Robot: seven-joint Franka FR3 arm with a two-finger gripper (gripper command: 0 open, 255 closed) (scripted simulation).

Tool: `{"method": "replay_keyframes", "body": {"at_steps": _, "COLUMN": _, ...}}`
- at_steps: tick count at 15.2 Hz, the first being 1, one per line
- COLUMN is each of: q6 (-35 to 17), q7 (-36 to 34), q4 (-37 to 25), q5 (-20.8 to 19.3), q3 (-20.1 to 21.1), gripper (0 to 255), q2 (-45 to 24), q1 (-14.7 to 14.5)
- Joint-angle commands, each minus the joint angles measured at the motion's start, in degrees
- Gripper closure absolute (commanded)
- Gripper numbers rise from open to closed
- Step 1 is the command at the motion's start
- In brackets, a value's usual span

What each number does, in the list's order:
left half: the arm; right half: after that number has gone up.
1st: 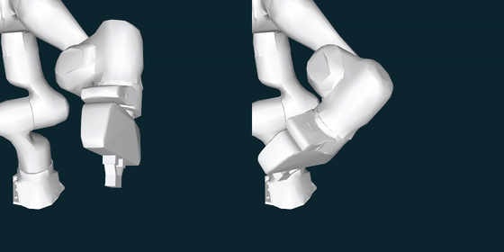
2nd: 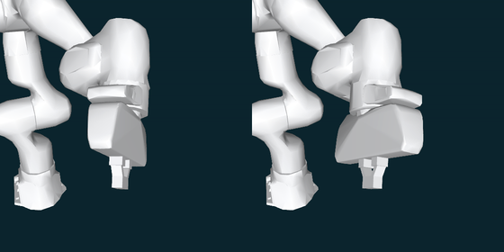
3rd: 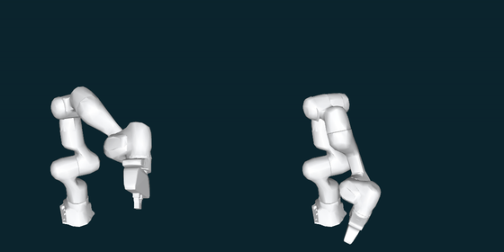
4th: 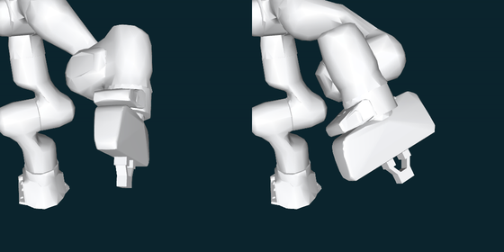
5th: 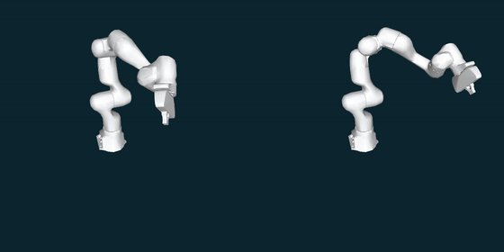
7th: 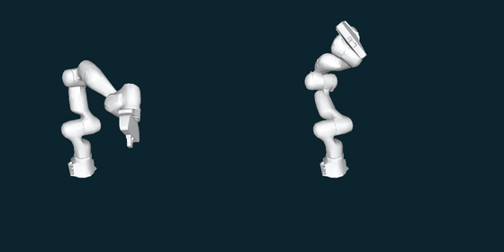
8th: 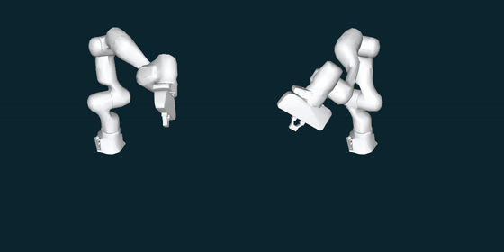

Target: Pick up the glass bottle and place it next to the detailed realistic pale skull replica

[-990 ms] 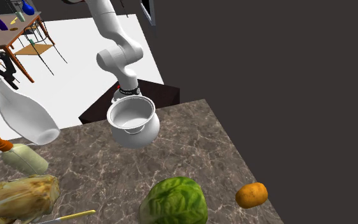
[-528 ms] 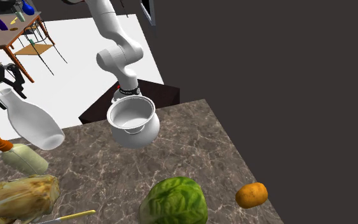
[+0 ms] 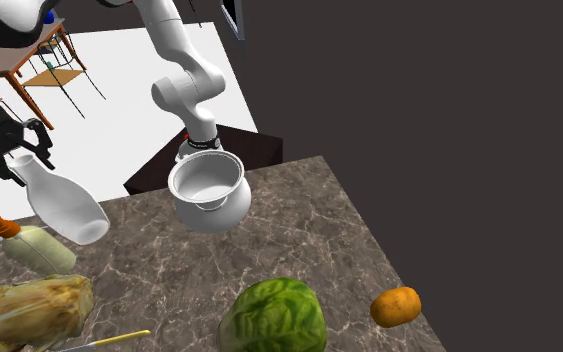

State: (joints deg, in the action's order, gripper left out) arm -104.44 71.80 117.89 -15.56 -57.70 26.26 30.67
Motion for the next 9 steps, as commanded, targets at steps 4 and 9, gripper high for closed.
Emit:
{"method": "replay_keyframes", "body": {"at_steps": 4, "q6": -3.94, "q7": 0.25, "q4": 3.48, "q5": -0.38, "q3": -1.44, "gripper": 255, "q2": -0.31, "q1": -0.10}}
{"method": "replay_keyframes", "body": {"at_steps": 9, "q6": -7.82, "q7": 0.70, "q4": 6.56, "q5": -0.52, "q3": -3.24, "gripper": 255, "q2": -1.06, "q1": -0.56}}
